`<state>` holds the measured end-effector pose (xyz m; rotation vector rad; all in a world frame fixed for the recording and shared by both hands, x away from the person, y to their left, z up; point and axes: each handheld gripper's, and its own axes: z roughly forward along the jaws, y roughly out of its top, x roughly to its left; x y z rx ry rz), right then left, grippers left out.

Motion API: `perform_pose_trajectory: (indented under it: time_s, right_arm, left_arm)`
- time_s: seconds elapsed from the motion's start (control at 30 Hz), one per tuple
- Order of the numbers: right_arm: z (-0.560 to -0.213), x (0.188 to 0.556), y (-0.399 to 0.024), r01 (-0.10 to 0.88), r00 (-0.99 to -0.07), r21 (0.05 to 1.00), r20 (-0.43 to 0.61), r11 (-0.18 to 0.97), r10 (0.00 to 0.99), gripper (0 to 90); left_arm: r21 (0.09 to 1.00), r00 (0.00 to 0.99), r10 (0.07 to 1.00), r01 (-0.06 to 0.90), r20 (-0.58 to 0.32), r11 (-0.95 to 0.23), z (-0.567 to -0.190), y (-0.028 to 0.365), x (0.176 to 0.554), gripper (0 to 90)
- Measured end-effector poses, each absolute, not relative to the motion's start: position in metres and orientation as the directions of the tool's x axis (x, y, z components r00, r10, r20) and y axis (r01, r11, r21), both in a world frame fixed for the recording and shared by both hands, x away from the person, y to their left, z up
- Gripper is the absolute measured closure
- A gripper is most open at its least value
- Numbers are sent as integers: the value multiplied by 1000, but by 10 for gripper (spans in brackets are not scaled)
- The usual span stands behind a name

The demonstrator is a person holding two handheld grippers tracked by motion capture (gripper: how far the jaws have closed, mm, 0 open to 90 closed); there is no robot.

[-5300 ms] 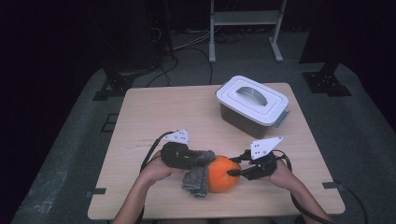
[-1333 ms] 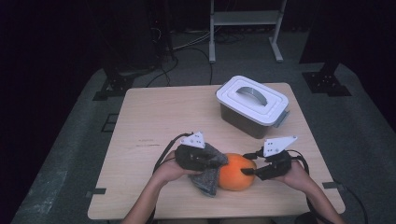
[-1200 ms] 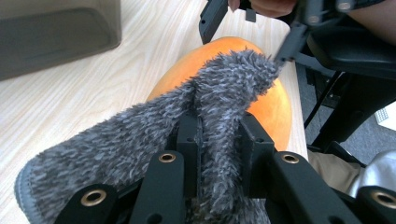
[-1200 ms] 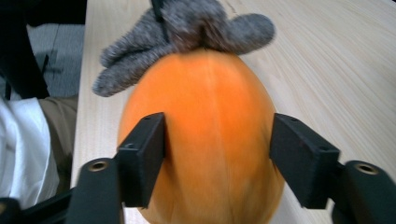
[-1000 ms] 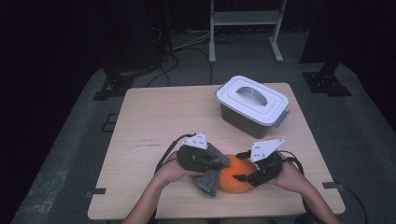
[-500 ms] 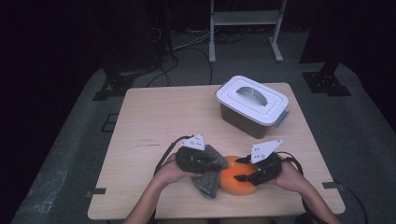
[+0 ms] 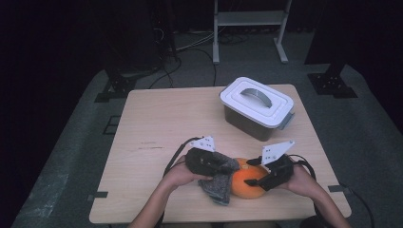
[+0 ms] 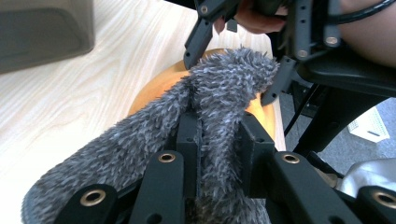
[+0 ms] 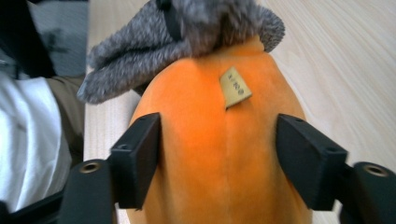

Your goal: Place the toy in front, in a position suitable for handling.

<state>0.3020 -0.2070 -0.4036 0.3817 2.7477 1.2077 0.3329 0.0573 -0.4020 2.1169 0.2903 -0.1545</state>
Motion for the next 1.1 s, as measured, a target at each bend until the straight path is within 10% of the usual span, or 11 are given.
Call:
perform_pose_trajectory:
  time_s: [0.37, 0.57, 1.1]
  right_arm:
    - [-395, 295, -179, 182, -948, 675, -71, 715, 309, 254]
    - [-400, 303, -181, 154, -952, 700, -83, 697, 295, 586]
    - [-410, 326, -131, 61, -994, 846, 5, 530, 106, 618]
  left_arm:
    - [810, 968, 123, 250, -219, -530, -400, 49, 328, 733]
    - [826, 961, 160, 276, -225, -492, -400, 68, 334, 734]
    - [866, 951, 217, 294, -222, -405, -367, 126, 338, 733]
